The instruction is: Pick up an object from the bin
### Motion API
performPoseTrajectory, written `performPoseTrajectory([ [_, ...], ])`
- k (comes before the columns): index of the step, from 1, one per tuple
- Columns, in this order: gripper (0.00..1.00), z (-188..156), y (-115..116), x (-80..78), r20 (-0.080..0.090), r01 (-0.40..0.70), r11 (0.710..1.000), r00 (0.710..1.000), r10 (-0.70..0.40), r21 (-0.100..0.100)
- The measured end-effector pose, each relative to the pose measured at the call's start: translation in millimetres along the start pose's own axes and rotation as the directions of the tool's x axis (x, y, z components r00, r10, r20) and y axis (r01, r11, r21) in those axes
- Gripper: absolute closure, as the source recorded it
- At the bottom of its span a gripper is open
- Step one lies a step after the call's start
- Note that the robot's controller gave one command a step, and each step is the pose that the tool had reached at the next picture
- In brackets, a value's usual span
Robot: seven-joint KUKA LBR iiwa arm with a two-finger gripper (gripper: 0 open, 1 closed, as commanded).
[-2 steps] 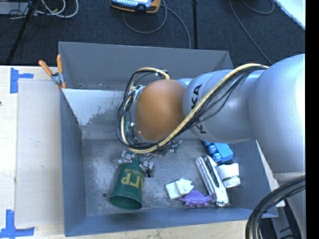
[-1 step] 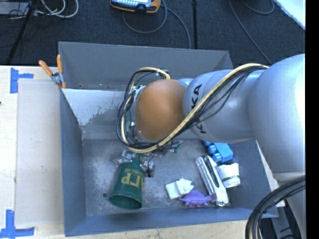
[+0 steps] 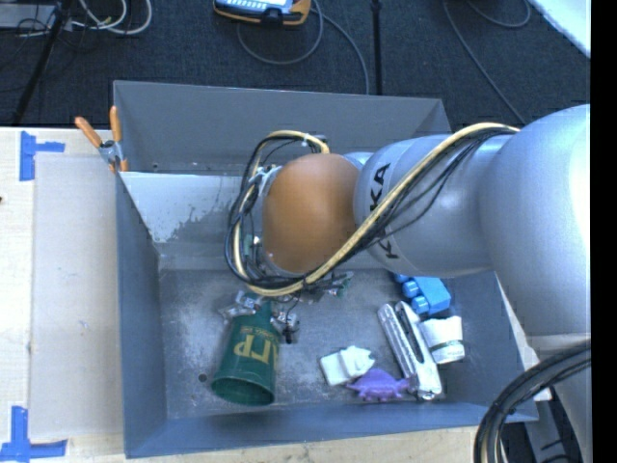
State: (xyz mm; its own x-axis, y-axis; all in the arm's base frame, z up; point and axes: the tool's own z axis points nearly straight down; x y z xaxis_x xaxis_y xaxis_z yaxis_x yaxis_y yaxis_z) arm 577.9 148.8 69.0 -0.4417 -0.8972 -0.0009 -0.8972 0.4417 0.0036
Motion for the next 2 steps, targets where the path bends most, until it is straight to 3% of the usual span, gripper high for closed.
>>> performPoseTrajectory([
  [2, 1.0, 0.1, 0.1, 0.0, 0.0, -0.002, 1.0, 1.0, 0.002, 0.0],
])
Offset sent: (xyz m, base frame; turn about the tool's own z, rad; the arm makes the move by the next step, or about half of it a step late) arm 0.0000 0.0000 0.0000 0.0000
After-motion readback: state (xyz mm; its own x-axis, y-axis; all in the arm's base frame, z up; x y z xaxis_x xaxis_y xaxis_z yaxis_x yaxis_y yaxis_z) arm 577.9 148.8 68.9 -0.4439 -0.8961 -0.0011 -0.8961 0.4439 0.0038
